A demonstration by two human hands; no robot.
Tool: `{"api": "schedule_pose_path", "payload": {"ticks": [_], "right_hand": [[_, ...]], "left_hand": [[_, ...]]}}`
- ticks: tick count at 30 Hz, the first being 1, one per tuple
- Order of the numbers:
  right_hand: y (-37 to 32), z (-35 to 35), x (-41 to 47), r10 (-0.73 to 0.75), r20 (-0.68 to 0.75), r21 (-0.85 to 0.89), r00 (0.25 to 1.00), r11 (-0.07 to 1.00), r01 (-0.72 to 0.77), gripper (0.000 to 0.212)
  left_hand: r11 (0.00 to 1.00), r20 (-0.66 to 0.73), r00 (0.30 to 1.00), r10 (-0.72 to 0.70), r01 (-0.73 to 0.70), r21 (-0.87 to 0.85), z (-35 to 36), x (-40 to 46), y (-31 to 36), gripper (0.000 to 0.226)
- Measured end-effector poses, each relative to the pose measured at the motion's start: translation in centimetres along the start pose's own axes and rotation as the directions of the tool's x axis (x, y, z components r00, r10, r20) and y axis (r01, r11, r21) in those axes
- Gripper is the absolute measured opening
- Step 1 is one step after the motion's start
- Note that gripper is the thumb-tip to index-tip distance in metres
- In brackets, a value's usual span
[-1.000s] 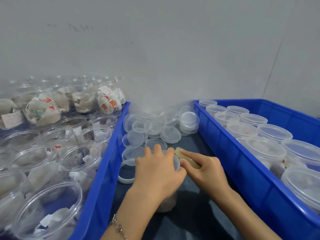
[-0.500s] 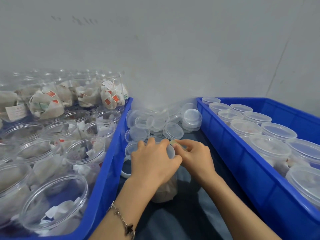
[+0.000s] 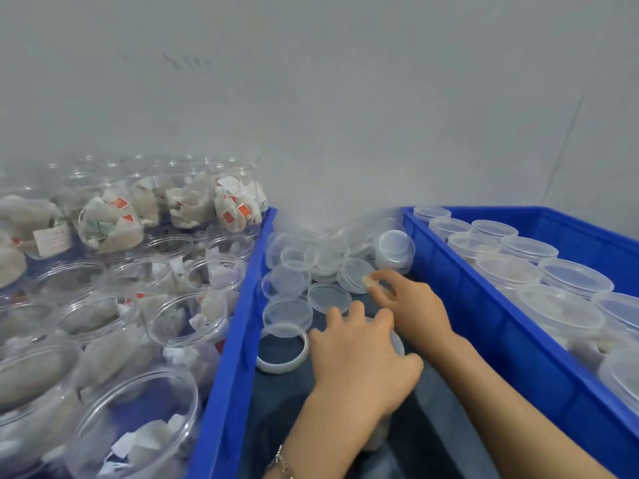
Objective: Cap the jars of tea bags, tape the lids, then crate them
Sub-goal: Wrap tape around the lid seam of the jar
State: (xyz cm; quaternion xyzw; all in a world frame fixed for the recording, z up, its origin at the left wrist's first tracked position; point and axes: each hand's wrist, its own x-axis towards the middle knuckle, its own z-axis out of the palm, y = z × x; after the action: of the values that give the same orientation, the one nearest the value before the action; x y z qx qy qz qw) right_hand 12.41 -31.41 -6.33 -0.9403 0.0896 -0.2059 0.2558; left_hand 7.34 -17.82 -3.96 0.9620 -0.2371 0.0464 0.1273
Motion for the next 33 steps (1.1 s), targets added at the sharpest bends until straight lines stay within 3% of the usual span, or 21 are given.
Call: {"api": "schedule_pose_path", "payload": {"ticks": [2, 5, 8, 12, 14, 15, 16, 18, 19, 20, 21, 23, 25, 26, 29, 33], "right_hand": [[0.9, 0.4, -0.8, 0.005, 0.092, -0.117, 0.996, 0.993, 0.005, 0.035], [2.2, 0.8, -2.5, -0.015, 0.217, -0.303, 0.976, 0.949, 0.082, 0.030], [2.8, 1.0, -4.1, -0.099, 0.276, -0.225, 0.956, 0.960, 0.164, 0.017], [2.8, 1.2, -5.2, -0.184, 0.285, -0.261, 0.941, 0.929, 0.261, 0.029], [2.8, 1.1, -5.4, -0.156, 0.322, -0.392, 0.934, 0.876, 0.282, 0.038], [2.7, 0.9, -5.4, -0.150, 0.335, -0.440, 0.930, 0.848, 0.295, 0.039], [2.6, 0.5, -5.4, -0.154, 0.323, -0.444, 0.934, 0.847, 0.293, 0.038], [2.0, -0.3, -5.6, -0.151, 0.197, -0.290, 0.969, 0.935, 0.204, 0.031], [1.6, -0.7, -5.9, -0.130, 0.108, -0.165, 0.986, 0.975, 0.147, 0.030], [1.1, -1.2, -6.4, -0.100, 0.029, -0.029, 0.995, 0.994, 0.101, 0.036], [0.5, -1.6, -7.0, -0.073, -0.018, 0.093, 0.997, 0.993, 0.074, 0.044], [-0.6, -2.2, -8.5, -0.079, -0.019, 0.240, 0.997, 0.967, 0.082, 0.061], [-1.5, -2.6, -10.1, -0.122, 0.045, 0.348, 0.991, 0.932, 0.099, 0.073], [-1.8, -2.7, -10.7, -0.129, 0.096, 0.389, 0.987, 0.918, 0.082, 0.079], [-2.2, -2.7, -11.2, -0.138, 0.209, 0.403, 0.968, 0.914, 0.043, 0.091], [-2.6, -3.6, -11.5, -0.153, 0.117, 0.335, 0.981, 0.936, 0.106, 0.079]], "left_hand": [[1.000, 0.012, 0.999, -0.030, 0.030, -0.007, 0.1, 0.2, 0.3, 0.049], [0.996, -0.022, 0.996, -0.083, 0.082, -0.040, -0.3, 0.5, 0.9, 0.031], [0.993, -0.021, 0.993, -0.120, 0.119, -0.020, -0.4, 0.9, 1.4, 0.024], [0.991, 0.015, 0.991, -0.135, 0.135, 0.026, -0.4, 1.3, 1.8, 0.025], [0.988, -0.047, 0.988, -0.147, 0.144, -0.059, -0.4, 1.2, 1.7, 0.029], [0.976, -0.159, 0.976, -0.148, 0.118, -0.180, -0.3, 0.9, 1.4, 0.033], [0.939, -0.326, 0.932, -0.161, 0.042, -0.342, -0.2, 0.5, 1.1, 0.038], [0.807, -0.673, 0.707, -0.216, -0.259, -0.531, 0.2, -0.9, 0.3, 0.039], [0.780, -0.772, 0.572, -0.278, -0.336, -0.529, 0.8, -1.6, -0.4, 0.038], [0.751, -0.793, 0.496, -0.352, -0.355, -0.556, 1.5, -2.2, -1.1, 0.036], [0.691, -0.748, 0.492, -0.445, -0.343, -0.637, 2.2, -2.7, -1.7, 0.035], [0.459, -0.516, 0.601, -0.611, -0.261, -0.849, 3.4, -3.4, -2.2, 0.035], [0.245, -0.268, 0.712, -0.649, -0.138, -0.960, 4.7, -4.0, -2.4, 0.037], [0.188, -0.186, 0.748, -0.637, -0.083, -0.979, 5.1, -4.4, -2.4, 0.036], [0.156, -0.069, 0.820, -0.569, 0.025, -0.988, 5.7, -5.1, -1.8, 0.032], [0.228, -0.075, 0.822, -0.565, 0.068, -0.971, 5.0, -5.2, -0.9, 0.033]]}}
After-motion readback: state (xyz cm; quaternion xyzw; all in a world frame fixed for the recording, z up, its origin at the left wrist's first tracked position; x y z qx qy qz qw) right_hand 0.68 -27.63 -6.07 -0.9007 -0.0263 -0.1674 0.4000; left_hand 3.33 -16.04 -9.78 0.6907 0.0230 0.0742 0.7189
